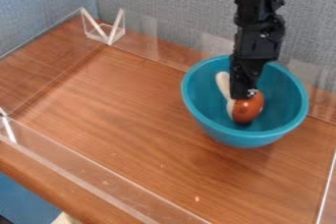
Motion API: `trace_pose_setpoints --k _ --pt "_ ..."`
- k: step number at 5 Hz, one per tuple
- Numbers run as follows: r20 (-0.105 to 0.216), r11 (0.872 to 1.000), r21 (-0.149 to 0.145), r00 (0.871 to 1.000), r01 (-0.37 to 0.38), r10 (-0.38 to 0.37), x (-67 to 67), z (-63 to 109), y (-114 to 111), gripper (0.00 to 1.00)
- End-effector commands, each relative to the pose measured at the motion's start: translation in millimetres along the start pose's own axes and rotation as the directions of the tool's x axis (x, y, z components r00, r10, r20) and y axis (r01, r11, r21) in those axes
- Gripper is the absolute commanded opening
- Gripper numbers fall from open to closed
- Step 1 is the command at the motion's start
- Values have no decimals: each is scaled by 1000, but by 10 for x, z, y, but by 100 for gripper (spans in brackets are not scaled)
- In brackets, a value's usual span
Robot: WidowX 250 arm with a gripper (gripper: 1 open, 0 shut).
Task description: Put the mushroom in the blue bowl
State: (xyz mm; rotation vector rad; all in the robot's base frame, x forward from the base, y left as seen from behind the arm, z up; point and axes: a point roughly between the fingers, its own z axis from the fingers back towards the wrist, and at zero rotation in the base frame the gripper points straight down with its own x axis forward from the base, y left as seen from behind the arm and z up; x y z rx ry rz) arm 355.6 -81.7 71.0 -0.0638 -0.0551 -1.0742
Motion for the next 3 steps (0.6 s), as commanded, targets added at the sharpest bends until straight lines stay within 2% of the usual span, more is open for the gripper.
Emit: trace_pose_setpoints --k 1,3 --pt "75 996 86 997 -22 16 59 391 97 0" --pt "82 995 85 996 -52 45 54 437 93 0"
